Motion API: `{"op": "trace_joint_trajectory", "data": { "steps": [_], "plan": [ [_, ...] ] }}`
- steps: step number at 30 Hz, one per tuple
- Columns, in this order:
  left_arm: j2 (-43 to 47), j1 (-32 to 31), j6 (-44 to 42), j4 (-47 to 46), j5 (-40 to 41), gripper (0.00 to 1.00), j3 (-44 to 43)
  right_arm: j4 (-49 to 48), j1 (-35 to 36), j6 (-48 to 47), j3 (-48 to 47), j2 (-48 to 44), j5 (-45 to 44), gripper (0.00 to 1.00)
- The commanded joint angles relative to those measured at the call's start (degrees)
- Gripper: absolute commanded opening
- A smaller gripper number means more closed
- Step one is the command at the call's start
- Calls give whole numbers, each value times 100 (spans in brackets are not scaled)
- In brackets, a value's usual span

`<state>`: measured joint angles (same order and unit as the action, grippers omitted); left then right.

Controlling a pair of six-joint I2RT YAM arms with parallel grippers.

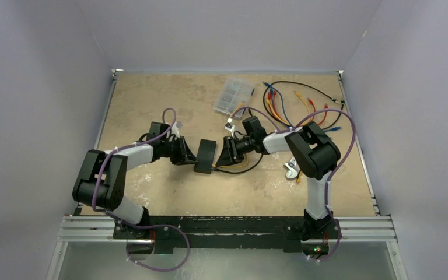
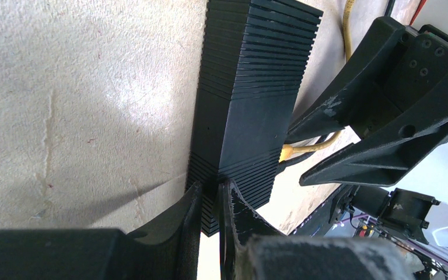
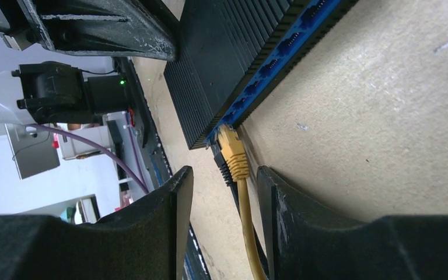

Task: Pull the plug from the switch port
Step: Pull the connector from the switch port.

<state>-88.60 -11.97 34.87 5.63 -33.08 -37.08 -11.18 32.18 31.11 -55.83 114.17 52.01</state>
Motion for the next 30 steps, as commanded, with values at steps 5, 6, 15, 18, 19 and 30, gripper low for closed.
{"op": "trace_joint_trajectory", "data": {
  "steps": [5,6,15,18,19,30],
  "plan": [
    [-351,0,-385,356,1133,9,286,83,185,-77,-162,357,-366,47],
    [-352,1,-385,352,1130,9,289,75,196,-67,-183,373,-367,46],
    [-382,1,-386,351,1128,9,287,180,298,-70,-412,519,-443,39],
    [-387,1,-389,351,1142,9,289,286,305,-121,-484,545,-505,36],
    [-382,1,-385,353,1145,9,291,296,307,-127,-496,552,-514,35],
    [-378,1,-378,360,1142,9,289,301,330,-114,-621,683,-531,35]
  ]
}}
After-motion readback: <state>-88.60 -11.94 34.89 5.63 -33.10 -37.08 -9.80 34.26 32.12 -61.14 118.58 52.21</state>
